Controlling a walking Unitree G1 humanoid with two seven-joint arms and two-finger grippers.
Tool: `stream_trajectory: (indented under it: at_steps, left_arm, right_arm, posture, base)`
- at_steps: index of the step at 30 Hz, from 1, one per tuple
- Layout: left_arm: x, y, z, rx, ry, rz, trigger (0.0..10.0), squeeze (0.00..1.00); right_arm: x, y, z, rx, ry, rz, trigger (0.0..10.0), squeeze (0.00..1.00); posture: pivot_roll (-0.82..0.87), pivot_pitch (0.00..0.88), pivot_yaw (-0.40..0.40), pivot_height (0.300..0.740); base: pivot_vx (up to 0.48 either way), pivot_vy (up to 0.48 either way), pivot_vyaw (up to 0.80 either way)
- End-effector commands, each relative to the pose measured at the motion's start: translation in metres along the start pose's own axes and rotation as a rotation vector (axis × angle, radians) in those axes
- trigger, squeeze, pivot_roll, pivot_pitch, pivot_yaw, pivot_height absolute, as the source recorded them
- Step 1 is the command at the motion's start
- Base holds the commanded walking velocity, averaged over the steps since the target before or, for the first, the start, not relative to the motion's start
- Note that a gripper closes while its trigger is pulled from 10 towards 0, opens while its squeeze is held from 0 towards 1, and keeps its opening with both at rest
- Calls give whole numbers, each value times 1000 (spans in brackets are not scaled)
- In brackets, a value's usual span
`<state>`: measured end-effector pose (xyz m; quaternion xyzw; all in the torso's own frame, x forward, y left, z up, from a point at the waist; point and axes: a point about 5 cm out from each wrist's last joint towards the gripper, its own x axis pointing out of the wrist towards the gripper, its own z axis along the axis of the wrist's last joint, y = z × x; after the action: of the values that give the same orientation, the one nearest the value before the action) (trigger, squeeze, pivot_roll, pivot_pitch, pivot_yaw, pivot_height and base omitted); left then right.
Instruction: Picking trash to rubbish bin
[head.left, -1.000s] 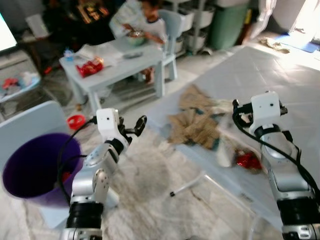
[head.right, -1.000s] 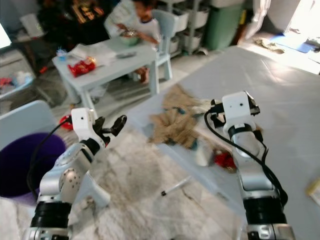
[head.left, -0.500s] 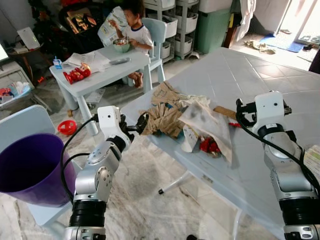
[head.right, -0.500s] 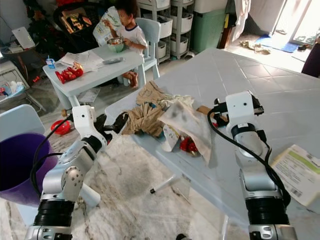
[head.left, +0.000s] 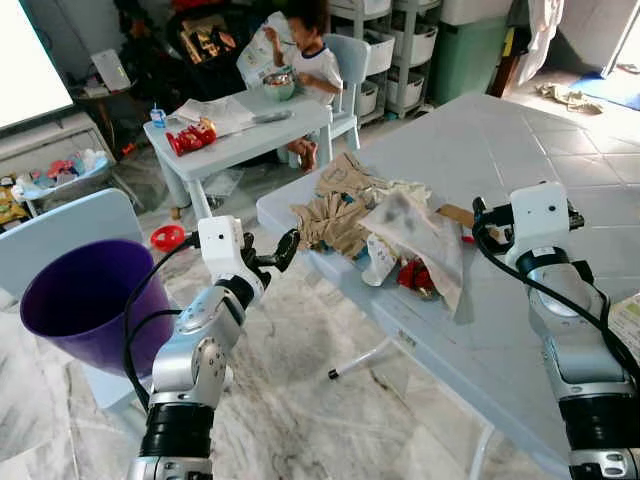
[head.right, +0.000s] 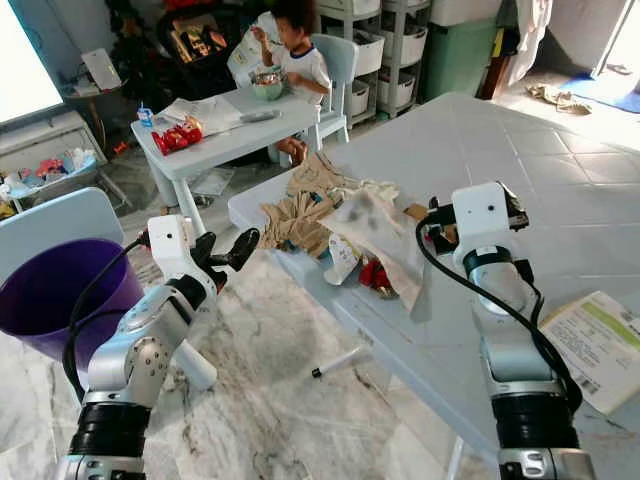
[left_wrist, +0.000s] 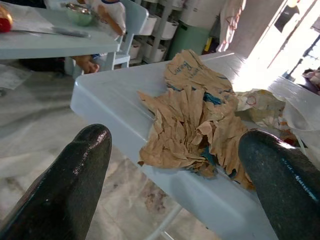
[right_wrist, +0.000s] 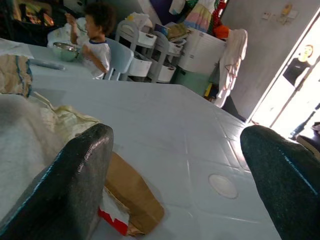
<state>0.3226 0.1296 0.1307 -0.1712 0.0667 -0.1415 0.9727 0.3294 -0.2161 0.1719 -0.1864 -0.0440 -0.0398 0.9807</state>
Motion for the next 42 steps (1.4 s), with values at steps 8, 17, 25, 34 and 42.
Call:
stream_trajectory:
  at_steps: [8,17,25,34,42]
  left_arm:
    - [4,1,10,-49,-18,11,10000,0]
    - [4,-2,10,-42,-26,0,10000,0]
    - [3,-2,8,-41,-20,3,10000,0]
    - [4,0,9,-35,-24,12,10000,0]
    - [2,9,4,57,-42,80,10000,0]
  right_arm:
    - [3,0,5,5,-21,8,10000,0]
    - [3,1,5,11,-18,12,10000,0]
    - [2,2,3,24,-10,14,10000,0]
    - [1,4,2,47,-7,23,10000,0]
    - [-5,12,3,117,-22,87,10000,0]
  posture:
    - [-80,29,11,740]
    - [-80,30,12,740]
    - [-77,36,13,740]
    - [-78,38,15,740]
    - [-80,40,15,740]
  base:
    - [0,240,0]
    - [0,107,0]
    - [0,0,0]
    - [0,0,0]
    - [0,0,0]
